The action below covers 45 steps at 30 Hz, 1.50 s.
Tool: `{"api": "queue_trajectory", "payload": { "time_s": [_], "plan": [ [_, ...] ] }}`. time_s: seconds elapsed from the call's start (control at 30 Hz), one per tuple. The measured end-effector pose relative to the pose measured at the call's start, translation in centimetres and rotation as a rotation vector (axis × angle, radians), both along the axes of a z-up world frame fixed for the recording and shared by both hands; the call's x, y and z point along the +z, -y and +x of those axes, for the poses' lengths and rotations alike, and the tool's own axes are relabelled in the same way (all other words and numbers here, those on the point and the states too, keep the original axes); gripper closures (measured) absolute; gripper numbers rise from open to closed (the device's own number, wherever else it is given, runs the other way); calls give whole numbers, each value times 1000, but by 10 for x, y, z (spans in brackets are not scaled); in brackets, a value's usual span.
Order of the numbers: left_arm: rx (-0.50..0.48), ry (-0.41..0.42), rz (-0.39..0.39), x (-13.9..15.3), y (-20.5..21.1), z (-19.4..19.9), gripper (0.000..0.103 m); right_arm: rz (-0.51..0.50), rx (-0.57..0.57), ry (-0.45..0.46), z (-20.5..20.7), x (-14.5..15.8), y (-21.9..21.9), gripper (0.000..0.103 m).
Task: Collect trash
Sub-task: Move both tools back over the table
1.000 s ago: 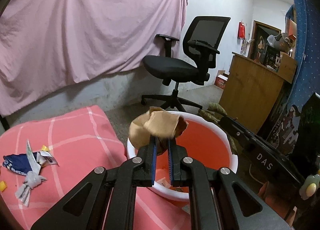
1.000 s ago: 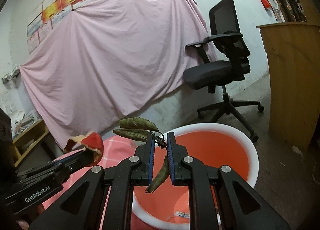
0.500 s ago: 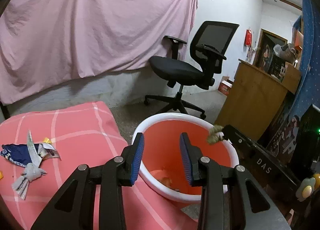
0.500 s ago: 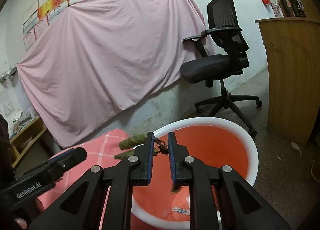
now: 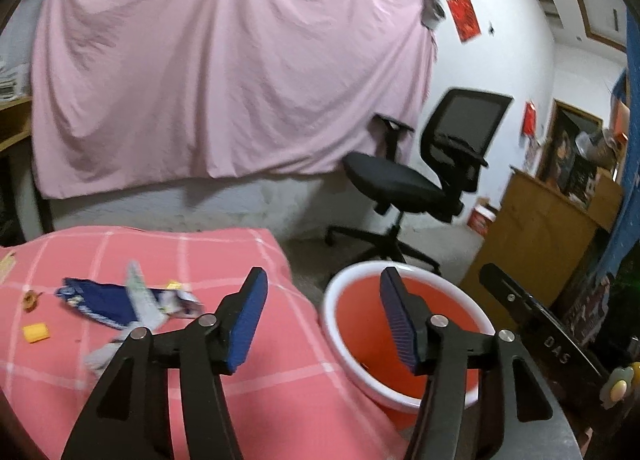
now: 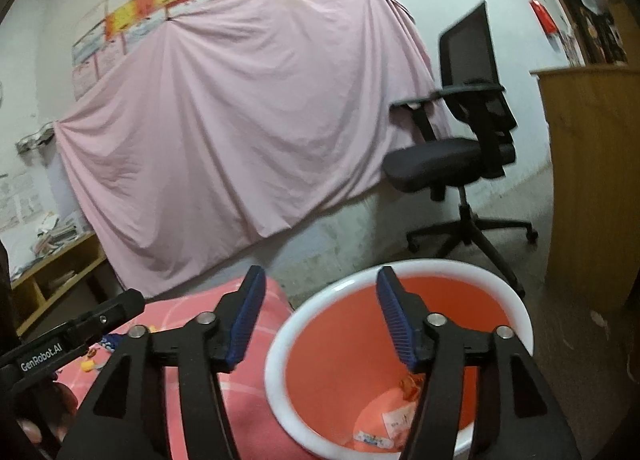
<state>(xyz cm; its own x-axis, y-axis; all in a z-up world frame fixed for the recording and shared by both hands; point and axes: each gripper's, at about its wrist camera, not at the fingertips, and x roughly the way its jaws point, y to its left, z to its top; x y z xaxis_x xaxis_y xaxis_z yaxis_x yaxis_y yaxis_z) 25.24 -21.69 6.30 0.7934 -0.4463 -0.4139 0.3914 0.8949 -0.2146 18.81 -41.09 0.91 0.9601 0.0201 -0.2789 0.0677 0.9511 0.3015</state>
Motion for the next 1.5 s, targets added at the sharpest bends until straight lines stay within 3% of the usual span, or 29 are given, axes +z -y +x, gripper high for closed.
{"api": "queue_trajectory", "payload": {
  "time_s": [0.03, 0.07, 0.1, 0.13, 0.17, 0.23, 0.53, 1.03, 1.23, 1.5],
  "plan": [
    [19, 11, -6, 1, -6, -2, 37, -7, 4, 19, -1, 2, -4, 24],
    [48, 28, -11, 2, -13, -6, 29, -11, 7, 30, -2, 3, -7, 22],
    [92, 57, -14, 4, -22, -11, 9, -17, 14, 55, -4, 5, -12, 21],
    [138, 89, -17, 5, -29, -15, 1, -24, 22, 70, -5, 7, -16, 19],
    [182, 124, -27, 6, -37, -21, 1, -31, 28, 81, -5, 8, -19, 16],
    [238, 153, -36, 6, -52, -27, 1, -46, 36, 111, -7, 10, -28, 0],
    [362, 193, -22, -2, -116, -53, 1, -71, 129, 225, -11, 20, -63, 0],
    [465, 301, 81, -10, -182, -85, 1, -138, 287, 254, -1, 26, -136, 0],
    [480, 290, 83, -17, -204, -82, 1, -197, 337, 233, 6, 23, -168, 0],
    [492, 164, 88, -33, -223, -56, 1, -236, 396, 101, 28, 5, -195, 0]
  ]
}}
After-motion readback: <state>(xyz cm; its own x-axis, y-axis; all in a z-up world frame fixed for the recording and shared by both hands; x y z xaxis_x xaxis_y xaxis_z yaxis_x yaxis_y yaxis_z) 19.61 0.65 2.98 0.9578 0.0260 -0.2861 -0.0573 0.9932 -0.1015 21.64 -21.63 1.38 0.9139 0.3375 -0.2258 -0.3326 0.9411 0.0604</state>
